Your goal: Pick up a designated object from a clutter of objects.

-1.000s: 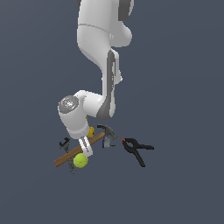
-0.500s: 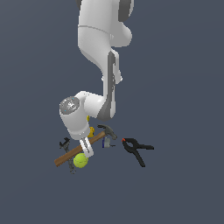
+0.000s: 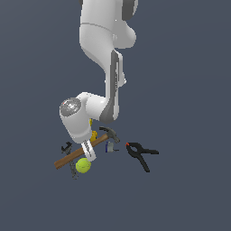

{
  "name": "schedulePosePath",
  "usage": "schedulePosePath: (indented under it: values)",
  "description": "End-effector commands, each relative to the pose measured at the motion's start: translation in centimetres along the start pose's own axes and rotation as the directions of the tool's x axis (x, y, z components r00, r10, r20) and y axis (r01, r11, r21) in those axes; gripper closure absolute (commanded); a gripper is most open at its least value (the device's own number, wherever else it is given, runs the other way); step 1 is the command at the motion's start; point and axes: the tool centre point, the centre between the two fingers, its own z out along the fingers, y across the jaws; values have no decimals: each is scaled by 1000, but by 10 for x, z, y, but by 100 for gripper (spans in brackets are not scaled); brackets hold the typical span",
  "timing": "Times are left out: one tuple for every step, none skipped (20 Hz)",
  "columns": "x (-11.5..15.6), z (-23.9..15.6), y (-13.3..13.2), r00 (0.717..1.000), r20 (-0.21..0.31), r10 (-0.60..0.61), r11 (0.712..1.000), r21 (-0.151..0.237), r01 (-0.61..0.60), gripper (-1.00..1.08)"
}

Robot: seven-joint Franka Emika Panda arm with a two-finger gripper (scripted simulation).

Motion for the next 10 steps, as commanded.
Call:
schedulePosePath:
  values:
    - [3, -12, 0, 1000, -2, 1, 1000, 2, -1, 108]
    - [4, -17, 1, 1000, -2, 1, 1000, 2, -1, 108]
    - [5, -23, 2, 1000, -1, 2, 1000, 1, -2, 108]
    - [6, -30, 3, 1000, -1, 2, 1000, 1, -2, 108]
    - [7, -37, 4, 1000, 0, 2, 1000, 0, -2, 108]
    - [8, -45, 5, 1000, 1, 3, 1000, -1, -3, 108]
    - [10, -53, 6, 1000, 1, 3, 1000, -2, -3, 108]
    - [12, -62, 7, 1000, 2, 4, 1000, -3, -3, 108]
    - [13, -72, 8, 1000, 3, 4, 1000, -4, -4, 108]
    - [15, -82, 9, 1000, 3, 4, 1000, -5, -4, 108]
